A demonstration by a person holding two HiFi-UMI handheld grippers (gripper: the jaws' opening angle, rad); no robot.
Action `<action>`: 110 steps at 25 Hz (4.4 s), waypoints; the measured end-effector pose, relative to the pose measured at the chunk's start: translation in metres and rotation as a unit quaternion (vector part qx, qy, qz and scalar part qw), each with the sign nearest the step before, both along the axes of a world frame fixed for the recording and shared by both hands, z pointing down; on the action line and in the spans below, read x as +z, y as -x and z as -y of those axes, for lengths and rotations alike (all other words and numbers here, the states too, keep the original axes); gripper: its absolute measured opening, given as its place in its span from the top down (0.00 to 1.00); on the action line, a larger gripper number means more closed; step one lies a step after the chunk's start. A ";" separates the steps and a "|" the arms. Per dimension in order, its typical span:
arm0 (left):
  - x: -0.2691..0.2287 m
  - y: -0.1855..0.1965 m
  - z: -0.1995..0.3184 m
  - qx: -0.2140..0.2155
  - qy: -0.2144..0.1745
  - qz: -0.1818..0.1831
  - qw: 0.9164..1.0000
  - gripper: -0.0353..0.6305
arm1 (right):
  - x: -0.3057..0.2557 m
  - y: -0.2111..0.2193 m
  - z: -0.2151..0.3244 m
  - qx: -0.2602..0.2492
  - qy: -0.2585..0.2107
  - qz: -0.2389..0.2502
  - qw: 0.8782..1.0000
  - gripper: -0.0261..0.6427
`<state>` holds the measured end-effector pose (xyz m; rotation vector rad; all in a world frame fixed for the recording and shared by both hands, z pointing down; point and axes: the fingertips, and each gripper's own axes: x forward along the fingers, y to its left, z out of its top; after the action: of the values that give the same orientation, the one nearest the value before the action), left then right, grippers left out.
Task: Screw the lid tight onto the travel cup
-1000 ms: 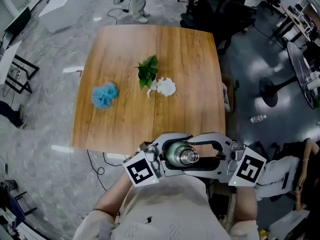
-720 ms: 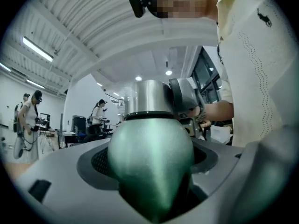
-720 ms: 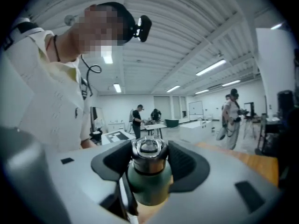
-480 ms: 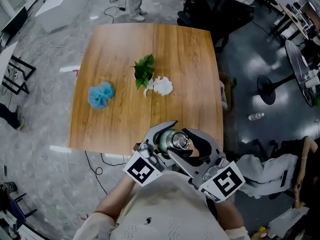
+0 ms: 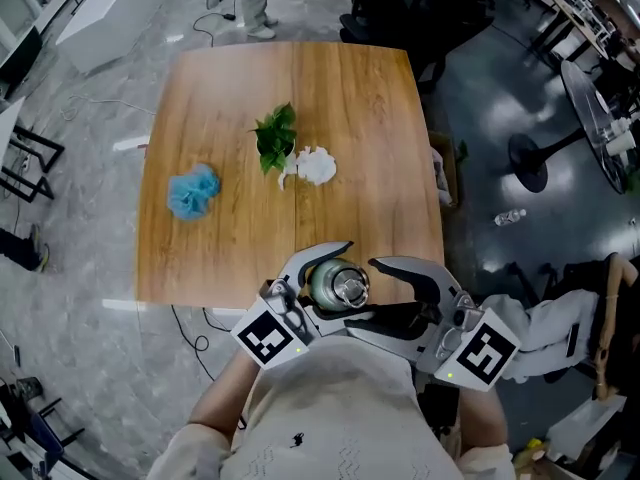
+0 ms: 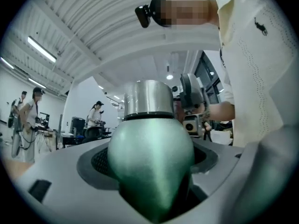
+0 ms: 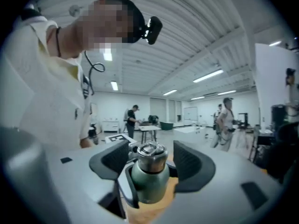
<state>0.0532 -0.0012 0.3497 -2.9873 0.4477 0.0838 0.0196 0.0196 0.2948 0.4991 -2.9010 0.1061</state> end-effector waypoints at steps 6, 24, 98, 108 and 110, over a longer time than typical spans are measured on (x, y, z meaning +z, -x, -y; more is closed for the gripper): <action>-0.003 -0.013 -0.046 0.143 0.022 0.001 0.990 0.34 | 0.006 0.001 -0.026 -0.200 0.003 -0.002 0.980 0.54; 0.003 -0.001 0.032 -0.153 0.004 0.028 0.988 0.34 | 0.006 0.007 0.029 0.220 0.032 0.052 0.974 0.57; -0.010 -0.010 -0.015 -0.025 0.011 0.001 1.000 0.34 | -0.002 0.009 -0.009 0.039 -0.058 0.083 0.994 0.60; 0.006 -0.018 -0.002 -0.090 0.039 0.008 0.995 0.34 | 0.024 0.003 -0.008 0.116 -0.051 0.040 0.991 0.60; 0.013 -0.022 -0.011 -0.058 0.027 0.045 0.997 0.34 | 0.024 0.002 -0.016 0.051 -0.049 0.025 0.997 0.60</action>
<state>0.0748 0.0099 0.3623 -2.9938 0.6210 -0.0743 0.0178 0.0353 0.3188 0.6702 -2.9392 -0.0092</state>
